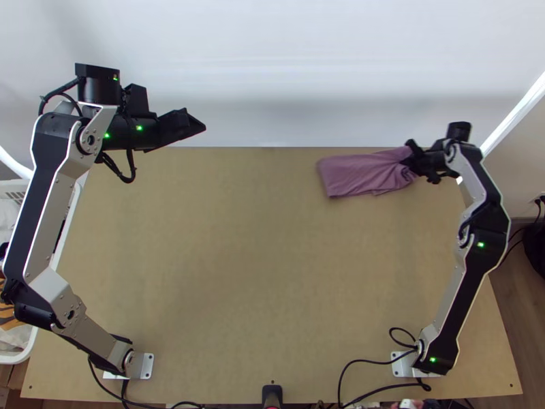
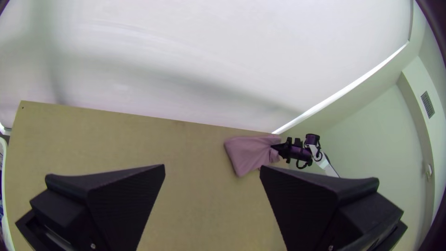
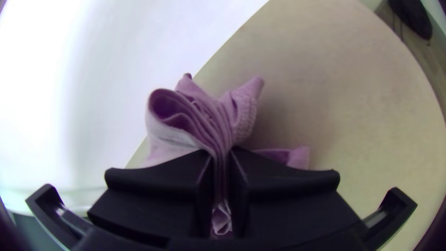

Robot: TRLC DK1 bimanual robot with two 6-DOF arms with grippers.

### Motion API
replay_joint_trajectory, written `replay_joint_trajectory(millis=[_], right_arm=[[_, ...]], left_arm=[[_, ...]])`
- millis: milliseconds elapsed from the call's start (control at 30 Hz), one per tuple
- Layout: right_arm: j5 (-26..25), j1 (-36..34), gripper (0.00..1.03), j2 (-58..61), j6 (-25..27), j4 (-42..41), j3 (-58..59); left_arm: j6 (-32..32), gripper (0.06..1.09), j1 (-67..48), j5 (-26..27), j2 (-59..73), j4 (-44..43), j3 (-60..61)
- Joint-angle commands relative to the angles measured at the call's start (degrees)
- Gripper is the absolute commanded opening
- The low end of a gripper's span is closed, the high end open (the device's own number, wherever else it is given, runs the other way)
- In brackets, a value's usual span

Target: Fold the t-shirt

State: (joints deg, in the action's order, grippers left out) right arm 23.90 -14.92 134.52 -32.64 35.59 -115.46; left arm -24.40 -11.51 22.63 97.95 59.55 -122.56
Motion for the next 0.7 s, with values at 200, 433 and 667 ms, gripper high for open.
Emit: replay_joint_trajectory(millis=[200,433,667], right_arm=[[-3.07,-7.85,0.03,-3.83,-3.39,0.18,6.65],[-7.11,-10.40,0.20,-13.23,-0.23,-0.44,18.43],[-9.57,-11.45,0.20,-23.42,1.53,-3.16,28.01]], left_arm=[[0.41,1.05,-0.36,-0.31,-2.33,0.48,0.57],[0.58,1.05,-0.71,-0.22,-2.77,0.39,0.57],[0.67,1.05,-0.62,-0.13,-3.82,0.39,1.10]])
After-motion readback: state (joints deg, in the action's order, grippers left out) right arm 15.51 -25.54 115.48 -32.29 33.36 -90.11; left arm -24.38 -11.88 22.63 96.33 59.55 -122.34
